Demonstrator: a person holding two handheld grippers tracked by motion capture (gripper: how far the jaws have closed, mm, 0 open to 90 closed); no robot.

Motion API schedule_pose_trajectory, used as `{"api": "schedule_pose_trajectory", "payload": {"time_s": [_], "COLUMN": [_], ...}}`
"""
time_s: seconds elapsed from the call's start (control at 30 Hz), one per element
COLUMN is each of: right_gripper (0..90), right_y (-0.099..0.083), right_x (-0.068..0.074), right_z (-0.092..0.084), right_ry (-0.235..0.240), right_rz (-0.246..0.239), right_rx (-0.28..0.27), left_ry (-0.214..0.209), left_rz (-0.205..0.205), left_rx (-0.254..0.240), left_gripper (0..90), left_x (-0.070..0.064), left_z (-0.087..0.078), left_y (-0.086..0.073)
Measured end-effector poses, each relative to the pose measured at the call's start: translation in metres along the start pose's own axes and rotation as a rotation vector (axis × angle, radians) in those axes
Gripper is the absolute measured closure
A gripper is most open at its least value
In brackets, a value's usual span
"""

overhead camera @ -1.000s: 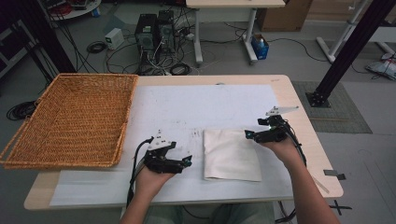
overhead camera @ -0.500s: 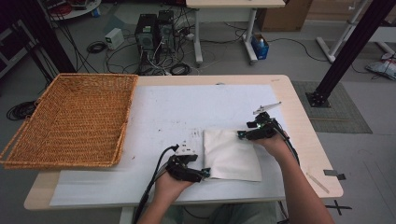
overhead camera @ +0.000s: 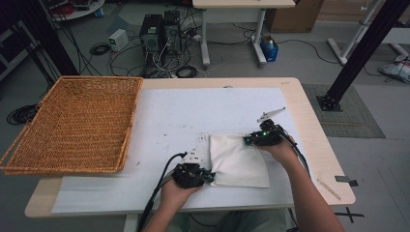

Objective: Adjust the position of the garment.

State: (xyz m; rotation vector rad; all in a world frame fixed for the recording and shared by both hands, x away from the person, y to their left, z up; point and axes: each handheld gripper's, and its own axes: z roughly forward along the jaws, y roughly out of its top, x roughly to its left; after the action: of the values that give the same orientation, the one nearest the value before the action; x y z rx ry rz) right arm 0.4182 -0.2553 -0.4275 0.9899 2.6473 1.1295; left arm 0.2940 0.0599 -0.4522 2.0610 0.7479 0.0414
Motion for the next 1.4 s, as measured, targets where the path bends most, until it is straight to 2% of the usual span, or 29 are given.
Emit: {"api": "schedule_pose_trajectory", "payload": {"time_s": [0.1,0.23,0.4,0.5,0.6,0.63,0.7,0.77,0.83,0.9,0.93,1.0,1.03,1.17,1.33,1.4], "right_gripper": [77.1,76.8,76.7,76.7,75.2,72.5,59.6,50.3,42.2,36.5,31.5,27.3,23.7,18.3,12.3,12.3], "right_y": [0.006,0.018,0.047,0.061,0.067,0.067,0.066,0.065,0.064,0.063,0.061,0.056,0.052,0.037,0.012,0.002], "right_x": [0.009,0.021,0.046,0.056,0.061,0.061,0.059,0.054,0.05,0.046,0.045,0.044,0.044,0.041,0.035,0.032], "right_z": [0.003,0.019,0.049,0.064,0.074,0.075,0.075,0.067,0.054,0.035,0.023,0.005,-0.007,-0.036,-0.057,-0.059], "right_ry": [-0.017,-0.022,-0.001,0.01,0.023,0.022,0.015,0.003,-0.032,-0.05,-0.068,-0.086,-0.099,-0.128,-0.144,-0.129], "right_rz": [-0.021,-0.032,-0.057,-0.072,-0.075,-0.074,-0.062,-0.04,-0.041,-0.03,-0.025,-0.012,-0.021,-0.013,0.025,0.03], "right_rx": [-0.034,-0.042,-0.067,-0.071,-0.07,-0.07,-0.073,-0.087,-0.121,-0.165,-0.198,-0.242,-0.27,-0.344,-0.408,-0.414], "left_ry": [0.028,0.068,0.115,0.147,0.159,0.167,0.182,0.203,0.215,0.246,0.256,0.275,0.28,0.327,0.339,0.33], "left_rz": [-0.004,-0.019,-0.028,-0.045,-0.048,-0.048,-0.065,-0.083,-0.06,-0.033,-0.028,-0.027,-0.028,-0.012,-0.002,0.002], "left_rx": [-0.017,-0.037,-0.036,-0.045,-0.054,-0.063,-0.074,-0.104,-0.145,-0.185,-0.195,-0.235,-0.25,-0.293,-0.335,-0.348], "left_gripper": [82.9,82.8,82.8,82.8,82.6,81.3,63.6,43.3,37.1,31.1,29.0,26.2,24.8,19.9,17.1,17.1], "left_x": [0.009,0.024,0.036,0.042,0.044,0.044,0.043,0.042,0.038,0.035,0.035,0.036,0.036,0.04,0.049,0.052], "left_z": [-0.014,-0.043,-0.072,-0.089,-0.097,-0.1,-0.101,-0.102,-0.104,-0.106,-0.107,-0.108,-0.109,-0.113,-0.118,-0.118], "left_y": [-0.004,-0.015,-0.029,-0.036,-0.041,-0.041,-0.04,-0.035,-0.029,-0.02,-0.017,-0.007,-0.004,0.014,0.028,0.03]}}
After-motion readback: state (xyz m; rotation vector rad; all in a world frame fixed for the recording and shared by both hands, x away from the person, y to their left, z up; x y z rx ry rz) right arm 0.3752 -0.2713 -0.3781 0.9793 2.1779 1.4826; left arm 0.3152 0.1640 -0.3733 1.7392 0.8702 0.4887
